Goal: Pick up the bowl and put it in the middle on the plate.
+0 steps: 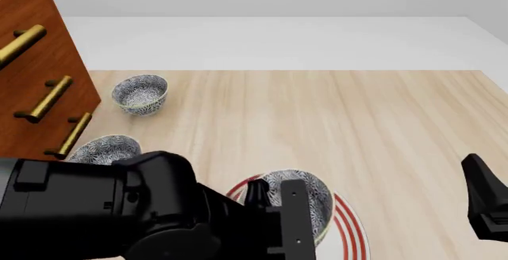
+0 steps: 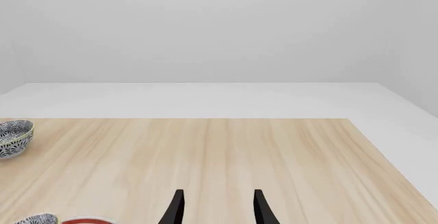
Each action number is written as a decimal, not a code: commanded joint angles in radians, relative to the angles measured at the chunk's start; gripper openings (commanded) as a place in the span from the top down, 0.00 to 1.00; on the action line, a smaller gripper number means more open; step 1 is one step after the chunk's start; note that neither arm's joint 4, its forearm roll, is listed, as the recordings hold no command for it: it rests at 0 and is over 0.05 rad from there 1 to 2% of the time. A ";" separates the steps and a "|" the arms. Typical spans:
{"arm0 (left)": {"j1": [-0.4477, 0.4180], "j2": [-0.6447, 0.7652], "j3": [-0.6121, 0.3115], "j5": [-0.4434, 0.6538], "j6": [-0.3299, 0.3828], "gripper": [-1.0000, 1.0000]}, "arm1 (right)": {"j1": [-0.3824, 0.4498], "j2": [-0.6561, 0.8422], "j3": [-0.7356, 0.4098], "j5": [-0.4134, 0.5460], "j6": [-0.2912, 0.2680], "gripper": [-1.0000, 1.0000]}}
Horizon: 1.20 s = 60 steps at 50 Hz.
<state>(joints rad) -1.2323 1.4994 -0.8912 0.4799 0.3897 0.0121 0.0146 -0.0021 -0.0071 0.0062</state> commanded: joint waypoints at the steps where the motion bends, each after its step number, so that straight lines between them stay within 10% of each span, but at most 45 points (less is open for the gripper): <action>1: -0.034 0.032 -0.005 -0.006 -0.029 1.00 | 0.000 0.000 0.000 0.000 0.000 0.00; 59: -0.058 0.147 0.059 -0.103 -0.080 1.00 | 0.000 0.000 0.000 0.000 0.000 0.00; 60: -0.056 0.145 0.058 -0.101 -0.080 0.00 | 0.000 0.000 0.000 0.000 0.000 0.00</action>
<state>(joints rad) -1.2858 1.6323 -0.8359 0.3876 0.3110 0.0122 0.0146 -0.0021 -0.0072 0.0062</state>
